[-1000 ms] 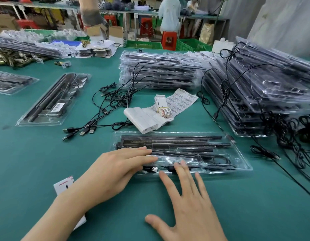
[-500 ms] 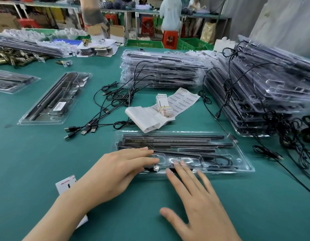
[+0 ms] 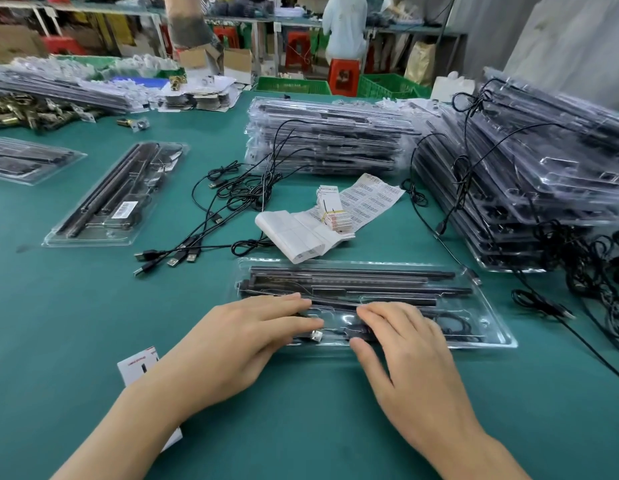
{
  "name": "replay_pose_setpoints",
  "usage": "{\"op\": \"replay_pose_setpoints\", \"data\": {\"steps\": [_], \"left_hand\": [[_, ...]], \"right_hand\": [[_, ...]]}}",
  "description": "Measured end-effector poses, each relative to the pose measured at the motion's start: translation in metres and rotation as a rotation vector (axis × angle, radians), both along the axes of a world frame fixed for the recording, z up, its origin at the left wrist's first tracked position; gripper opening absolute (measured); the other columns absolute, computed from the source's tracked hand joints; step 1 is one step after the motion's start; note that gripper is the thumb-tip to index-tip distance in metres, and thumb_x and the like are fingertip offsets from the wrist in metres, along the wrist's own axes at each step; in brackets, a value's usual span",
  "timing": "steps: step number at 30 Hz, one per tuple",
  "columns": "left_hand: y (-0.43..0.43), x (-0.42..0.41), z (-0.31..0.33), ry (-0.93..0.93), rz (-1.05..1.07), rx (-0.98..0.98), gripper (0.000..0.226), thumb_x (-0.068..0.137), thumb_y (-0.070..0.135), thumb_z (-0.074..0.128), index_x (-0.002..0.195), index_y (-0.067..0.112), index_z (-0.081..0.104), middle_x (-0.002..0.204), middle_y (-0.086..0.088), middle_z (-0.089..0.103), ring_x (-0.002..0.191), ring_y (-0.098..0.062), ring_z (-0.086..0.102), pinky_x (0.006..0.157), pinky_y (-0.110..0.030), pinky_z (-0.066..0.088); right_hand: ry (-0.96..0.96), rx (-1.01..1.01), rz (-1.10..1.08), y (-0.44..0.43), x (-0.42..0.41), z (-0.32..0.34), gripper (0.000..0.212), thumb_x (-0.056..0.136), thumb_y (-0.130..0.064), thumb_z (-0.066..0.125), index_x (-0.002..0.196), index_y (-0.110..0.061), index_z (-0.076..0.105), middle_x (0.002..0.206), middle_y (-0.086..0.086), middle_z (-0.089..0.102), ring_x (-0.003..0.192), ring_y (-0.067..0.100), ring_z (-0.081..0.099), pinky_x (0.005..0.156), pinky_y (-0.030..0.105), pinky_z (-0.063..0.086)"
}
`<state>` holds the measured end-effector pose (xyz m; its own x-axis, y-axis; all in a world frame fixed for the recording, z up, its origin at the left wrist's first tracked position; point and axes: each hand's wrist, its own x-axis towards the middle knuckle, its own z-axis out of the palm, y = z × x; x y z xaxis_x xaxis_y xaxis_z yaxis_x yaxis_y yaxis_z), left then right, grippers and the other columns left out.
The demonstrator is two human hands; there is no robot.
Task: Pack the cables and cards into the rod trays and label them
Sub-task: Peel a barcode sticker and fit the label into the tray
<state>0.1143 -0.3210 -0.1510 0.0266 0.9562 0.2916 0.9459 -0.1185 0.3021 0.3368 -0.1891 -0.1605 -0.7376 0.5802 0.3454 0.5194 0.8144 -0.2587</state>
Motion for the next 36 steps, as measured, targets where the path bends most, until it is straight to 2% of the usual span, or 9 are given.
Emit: {"op": "replay_pose_setpoints", "data": {"steps": [5,8,12,17,22,25,31,34,36], "left_hand": [[0.000,0.000,0.003,0.007,0.001,-0.019,0.040,0.104,0.027,0.041,0.134,0.039,0.065,0.145,0.017,0.058,0.136,-0.007,0.053,0.106,-0.029,0.050],[0.000,-0.001,0.004,0.006,0.003,-0.041,0.042,0.100,0.015,0.060,0.134,0.038,0.065,0.145,0.018,0.057,0.137,-0.006,0.052,0.109,-0.027,0.047],[0.003,-0.001,0.011,-0.066,-0.008,-0.116,0.039,0.099,0.018,0.062,0.134,0.037,0.065,0.149,0.019,0.053,0.142,-0.002,0.044,0.117,-0.027,0.038],[-0.015,-0.019,0.031,-0.025,0.098,-0.143,0.042,0.095,0.052,0.063,0.136,0.045,0.061,0.150,0.024,0.048,0.142,0.001,0.039,0.119,-0.027,0.030],[-0.098,-0.049,0.031,-0.138,0.451,-0.282,0.083,0.063,0.101,0.045,0.138,0.065,0.040,0.131,0.043,0.035,0.128,0.016,0.032,0.100,-0.024,0.037],[-0.129,-0.052,0.020,-0.103,0.549,-0.439,0.103,0.041,0.110,0.044,0.133,0.064,0.031,0.130,0.047,0.023,0.126,0.023,0.019,0.098,-0.023,0.035],[-0.132,-0.050,0.019,-0.155,0.561,-0.399,0.080,0.044,0.101,0.056,0.112,0.059,0.049,0.120,0.040,0.036,0.119,0.018,0.035,0.090,-0.023,0.044],[-0.126,-0.036,0.022,-0.175,0.475,-0.352,0.068,0.071,0.059,0.082,0.126,0.065,0.042,0.125,0.037,0.040,0.125,0.012,0.039,0.090,-0.025,0.046],[-0.119,-0.026,0.023,-0.147,0.407,-0.328,0.064,0.082,0.036,0.078,0.126,0.067,0.043,0.127,0.037,0.039,0.127,0.008,0.039,0.091,-0.020,0.043]], "right_hand": [[-0.028,0.049,-0.072,0.003,-0.007,-0.003,0.046,0.099,-0.047,0.039,0.112,-0.018,0.072,0.110,-0.008,0.058,0.108,0.016,0.055,0.092,0.033,0.036],[-0.065,0.052,-0.082,0.007,-0.006,-0.001,0.049,0.097,-0.055,0.038,0.109,-0.023,0.074,0.111,-0.009,0.059,0.110,0.017,0.056,0.096,0.037,0.034],[-0.129,0.018,-0.088,0.007,-0.007,0.004,0.055,0.093,-0.063,0.036,0.107,-0.026,0.074,0.114,-0.010,0.059,0.114,0.017,0.056,0.097,0.044,0.042],[-0.204,0.078,-0.061,0.006,0.001,0.003,0.065,0.088,-0.071,0.036,0.120,-0.026,0.072,0.123,-0.008,0.060,0.120,0.018,0.056,0.097,0.046,0.043],[-0.199,0.198,-0.045,0.010,-0.008,0.005,0.065,0.086,-0.069,0.038,0.105,-0.018,0.074,0.110,-0.002,0.060,0.110,0.025,0.057,0.093,0.045,0.043],[-0.200,0.224,-0.039,0.012,-0.014,0.007,0.063,0.088,-0.070,0.036,0.094,-0.018,0.072,0.095,-0.004,0.059,0.094,0.024,0.057,0.085,0.042,0.045],[-0.239,0.205,0.018,0.011,-0.013,0.008,0.051,0.087,-0.067,0.051,0.096,-0.020,0.068,0.092,-0.007,0.056,0.089,0.021,0.058,0.082,0.038,0.047],[-0.231,0.212,0.032,0.010,-0.011,0.007,0.048,0.086,-0.062,0.054,0.098,-0.018,0.068,0.093,-0.006,0.056,0.089,0.021,0.057,0.079,0.037,0.051],[-0.200,0.219,0.032,0.009,-0.012,0.008,0.048,0.089,-0.060,0.052,0.097,-0.015,0.069,0.093,-0.004,0.056,0.088,0.021,0.058,0.076,0.037,0.053]]}}
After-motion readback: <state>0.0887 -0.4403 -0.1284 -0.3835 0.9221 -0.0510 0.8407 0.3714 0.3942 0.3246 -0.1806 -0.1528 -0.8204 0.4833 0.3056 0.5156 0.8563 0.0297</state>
